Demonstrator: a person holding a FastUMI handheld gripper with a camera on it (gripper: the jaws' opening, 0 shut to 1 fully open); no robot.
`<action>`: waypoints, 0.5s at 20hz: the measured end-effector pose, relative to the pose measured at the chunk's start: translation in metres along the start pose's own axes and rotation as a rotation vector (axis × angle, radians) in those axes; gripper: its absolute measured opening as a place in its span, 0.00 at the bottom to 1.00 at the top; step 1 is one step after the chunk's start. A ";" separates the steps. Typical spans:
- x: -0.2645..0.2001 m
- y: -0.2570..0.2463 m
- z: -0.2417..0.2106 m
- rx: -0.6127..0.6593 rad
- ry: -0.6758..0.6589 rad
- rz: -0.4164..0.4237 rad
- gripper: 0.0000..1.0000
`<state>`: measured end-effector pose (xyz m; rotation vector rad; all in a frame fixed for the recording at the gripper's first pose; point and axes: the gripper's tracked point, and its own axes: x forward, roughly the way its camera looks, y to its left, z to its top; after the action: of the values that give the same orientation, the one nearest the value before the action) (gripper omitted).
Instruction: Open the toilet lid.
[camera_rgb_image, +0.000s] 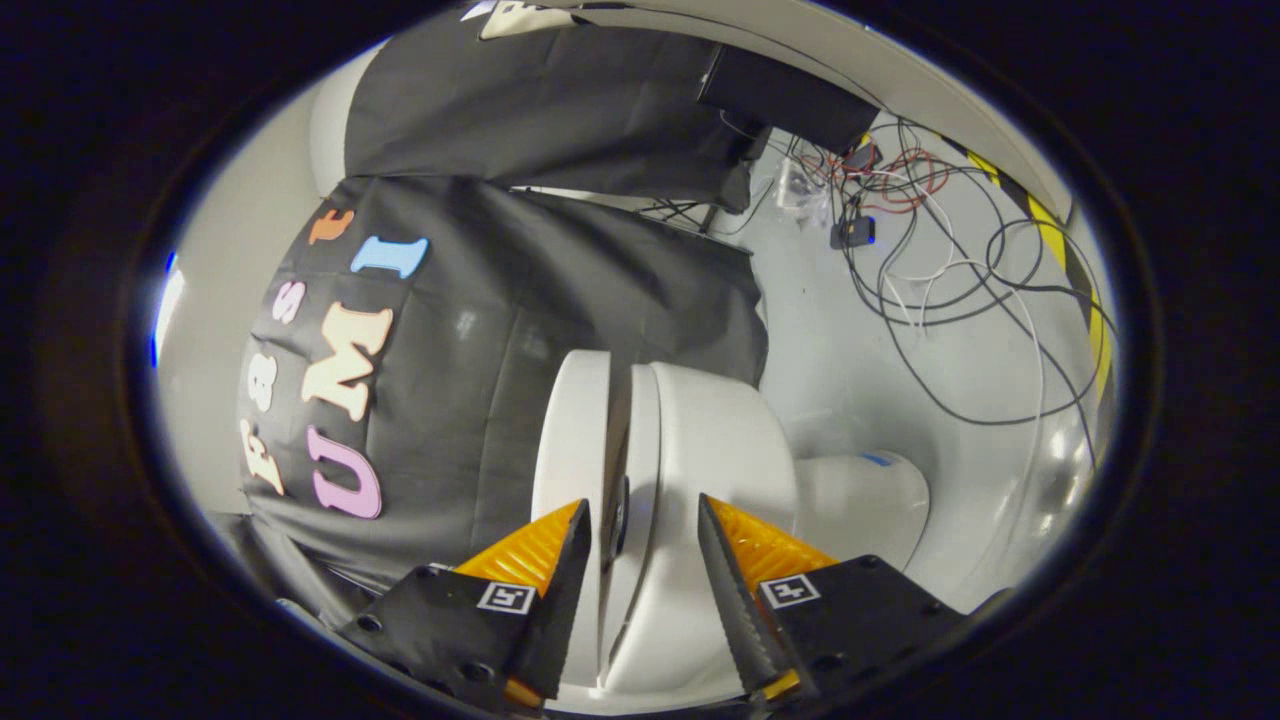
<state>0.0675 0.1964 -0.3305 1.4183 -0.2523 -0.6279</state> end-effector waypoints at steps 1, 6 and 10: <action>0.000 -0.004 -0.003 -0.004 0.021 -0.014 0.63; 0.005 -0.001 0.003 0.031 0.027 -0.018 0.48; 0.006 -0.001 0.012 0.070 -0.002 -0.038 0.45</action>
<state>0.0663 0.1830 -0.3313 1.4927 -0.2513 -0.6568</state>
